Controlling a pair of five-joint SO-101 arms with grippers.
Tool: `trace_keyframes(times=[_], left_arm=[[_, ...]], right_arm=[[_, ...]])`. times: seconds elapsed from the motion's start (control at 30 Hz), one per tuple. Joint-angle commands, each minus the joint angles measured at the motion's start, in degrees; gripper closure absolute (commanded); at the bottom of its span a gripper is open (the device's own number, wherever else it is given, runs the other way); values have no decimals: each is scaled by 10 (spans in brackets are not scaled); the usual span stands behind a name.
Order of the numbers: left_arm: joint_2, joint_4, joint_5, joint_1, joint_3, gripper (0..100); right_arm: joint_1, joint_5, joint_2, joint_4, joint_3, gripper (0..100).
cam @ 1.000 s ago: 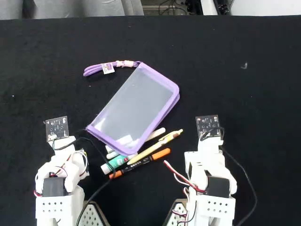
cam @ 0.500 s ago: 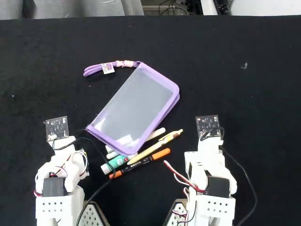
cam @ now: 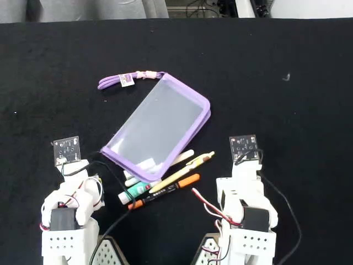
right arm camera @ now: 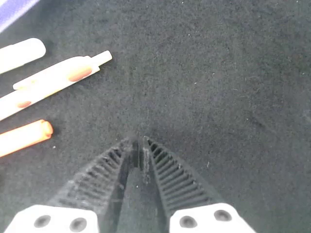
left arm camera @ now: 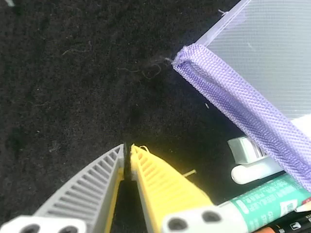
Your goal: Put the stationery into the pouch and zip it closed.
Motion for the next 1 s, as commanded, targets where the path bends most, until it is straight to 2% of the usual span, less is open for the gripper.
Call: trace_keyframes(times=[0.0, 0.83, 0.9, 0.97], left_arm=[[2, 2, 4, -3, 14, 970], [2, 2, 4, -3, 14, 970], [2, 2, 4, -3, 14, 970], [2, 2, 4, -2, 14, 970]], right_arm=[[6, 0, -36, 3, -1, 986], [5, 1, -36, 3, -1, 986], [10, 6, -36, 1, -4, 985], [16, 53, -36, -14, -7, 986]])
